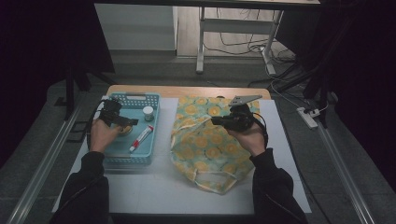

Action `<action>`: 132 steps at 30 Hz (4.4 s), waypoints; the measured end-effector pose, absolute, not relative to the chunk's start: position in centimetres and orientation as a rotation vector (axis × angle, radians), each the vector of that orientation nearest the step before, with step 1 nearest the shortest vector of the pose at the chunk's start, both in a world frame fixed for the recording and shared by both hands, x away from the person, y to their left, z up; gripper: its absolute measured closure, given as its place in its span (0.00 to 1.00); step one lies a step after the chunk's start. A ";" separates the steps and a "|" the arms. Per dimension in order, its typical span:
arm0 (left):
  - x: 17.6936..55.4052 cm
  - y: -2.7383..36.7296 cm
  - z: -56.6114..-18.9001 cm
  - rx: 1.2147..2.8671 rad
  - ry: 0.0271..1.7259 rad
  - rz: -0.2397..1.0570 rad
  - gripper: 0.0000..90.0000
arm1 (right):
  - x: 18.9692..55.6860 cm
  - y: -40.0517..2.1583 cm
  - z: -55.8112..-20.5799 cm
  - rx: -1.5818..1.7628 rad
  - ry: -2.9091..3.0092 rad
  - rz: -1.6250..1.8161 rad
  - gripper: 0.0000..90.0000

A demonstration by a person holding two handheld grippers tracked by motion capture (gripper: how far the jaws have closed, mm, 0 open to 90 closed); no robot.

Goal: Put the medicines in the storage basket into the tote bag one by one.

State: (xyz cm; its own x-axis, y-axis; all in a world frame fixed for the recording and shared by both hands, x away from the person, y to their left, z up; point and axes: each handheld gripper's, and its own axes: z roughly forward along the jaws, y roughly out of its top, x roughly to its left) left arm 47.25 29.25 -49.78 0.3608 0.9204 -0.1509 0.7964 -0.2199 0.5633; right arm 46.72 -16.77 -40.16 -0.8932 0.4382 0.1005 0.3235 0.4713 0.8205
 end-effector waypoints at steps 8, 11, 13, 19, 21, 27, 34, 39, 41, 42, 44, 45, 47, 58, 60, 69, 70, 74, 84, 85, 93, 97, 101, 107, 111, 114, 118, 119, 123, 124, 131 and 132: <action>48.2 29.1 -50.7 2.121 1.487 0.283 0.00 | 46.7 -17.0 -40.1 0.672 2.583 1.407 1.00; 48.5 29.0 -50.9 2.146 1.491 0.278 0.00 | 46.7 -17.0 -40.1 0.670 2.585 1.408 1.00; 48.7 29.0 -51.0 2.154 1.499 0.264 0.00 | 46.7 -17.0 -40.0 0.667 2.584 1.412 1.00; 49.1 28.8 -51.5 2.195 1.540 0.230 0.01 | 46.7 -17.0 -40.0 0.663 2.583 1.416 1.00; 49.1 28.8 -51.5 2.195 1.558 0.217 0.02 | 46.7 -17.0 -40.0 0.661 2.582 1.418 1.00; 49.3 28.5 -51.6 2.229 1.610 0.222 0.08 | 46.7 -17.0 -39.9 0.656 2.582 1.416 1.00; 49.2 28.2 -51.8 2.292 1.648 0.259 0.21 | 46.7 -17.1 -39.9 0.656 2.579 1.420 1.00; 49.2 28.2 -51.7 2.284 1.664 0.243 0.25 | 46.7 -17.1 -39.9 0.658 2.577 1.422 1.00; 49.2 28.3 -51.6 2.273 1.679 0.229 0.25 | 46.7 -17.1 -39.9 0.658 2.577 1.421 1.00; 49.2 28.3 -51.6 2.267 1.682 0.224 0.25 | 46.7 -17.1 -39.9 0.658 2.577 1.422 1.00; 49.2 28.4 -51.6 2.261 1.689 0.217 0.26 | 46.7 -17.1 -39.8 0.658 2.577 1.422 1.00; 49.2 28.4 -51.5 2.261 1.689 0.214 0.26 | 46.7 -17.1 -39.8 0.658 2.576 1.422 1.00; 49.1 28.4 -51.5 2.257 1.686 0.210 0.27 | 46.7 -17.1 -39.9 0.658 2.576 1.421 1.00; 48.9 28.5 -51.6 2.232 1.695 0.203 0.25 | 46.7 -17.1 -39.9 0.657 2.577 1.420 1.00; 48.8 28.4 -51.6 2.240 1.704 0.191 0.23 | 46.7 -17.1 -39.9 0.657 2.577 1.420 1.00; 48.4 28.1 -51.8 2.283 1.747 0.165 0.21 | 46.6 -17.0 -39.9 0.654 2.578 1.419 1.00; 48.4 28.1 -51.7 2.278 1.751 0.160 0.22 | 46.6 -17.0 -39.9 0.654 2.578 1.419 1.00; 48.4 28.2 -51.7 2.260 1.773 0.134 0.22 | 46.6 -17.0 -39.9 0.653 2.577 1.420 1.00; 47.8 29.0 -50.6 2.178 1.727 0.132 0.23 | 46.6 -17.1 -39.9 0.656 2.574 1.421 1.00; 47.6 29.0 -50.4 2.175 1.712 0.140 0.23 | 46.7 -17.0 -39.9 0.657 2.574 1.420 1.00; 46.5 28.5 -48.6 2.149 1.604 0.186 0.23 | 46.7 -17.0 -39.9 0.659 2.573 1.417 1.00; 45.9 27.9 -47.8 2.153 1.544 0.210 0.23 | 46.7 -17.1 -39.9 0.664 2.571 1.419 1.00; 45.2 27.5 -47.0 2.153 1.496 0.232 0.23 | 46.8 -17.2 -40.0 0.665 2.567 1.421 1.00; 44.2 26.9 -45.8 2.130 1.429 0.245 0.23 | 46.8 -17.1 -40.0 0.666 2.565 1.424 1.00; 43.5 26.5 -45.1 2.121 1.373 0.233 0.23 | 46.8 -17.1 -40.0 0.669 2.566 1.423 1.00; 43.0 26.0 -44.6 2.122 1.340 0.235 0.23 | 46.8 -17.1 -40.0 0.668 2.567 1.423 1.00; 42.3 25.5 -44.2 2.122 1.305 0.238 0.23 | 46.8 -17.1 -40.1 0.668 2.565 1.424 1.00; 42.1 25.4 -44.1 2.122 1.294 0.232 0.23 | 46.8 -17.1 -40.1 0.668 2.565 1.424 1.00; 41.4 24.9 -43.8 2.121 1.255 0.230 0.23 | 46.8 -17.1 -40.0 0.668 2.563 1.425 1.00; 41.2 24.7 -43.7 2.120 1.245 0.224 0.23 | 46.8 -17.1 -40.0 0.667 2.561 1.424 1.00; 39.9 23.3 -42.8 2.129 1.172 0.225 0.23 | 46.8 -17.1 -40.1 0.663 2.560 1.423 1.00; 39.7 23.1 -42.7 2.124 1.162 0.220 0.23 | 46.8 -17.0 -40.1 0.663 2.560 1.424 1.00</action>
State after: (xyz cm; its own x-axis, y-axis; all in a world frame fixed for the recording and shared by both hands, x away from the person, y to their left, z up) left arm 39.68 23.13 -42.69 0.5837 0.7935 -0.1725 0.6752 -0.3563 0.6459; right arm 46.76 -17.05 -40.08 -0.8935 0.4398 0.0910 0.3094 0.4557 0.8346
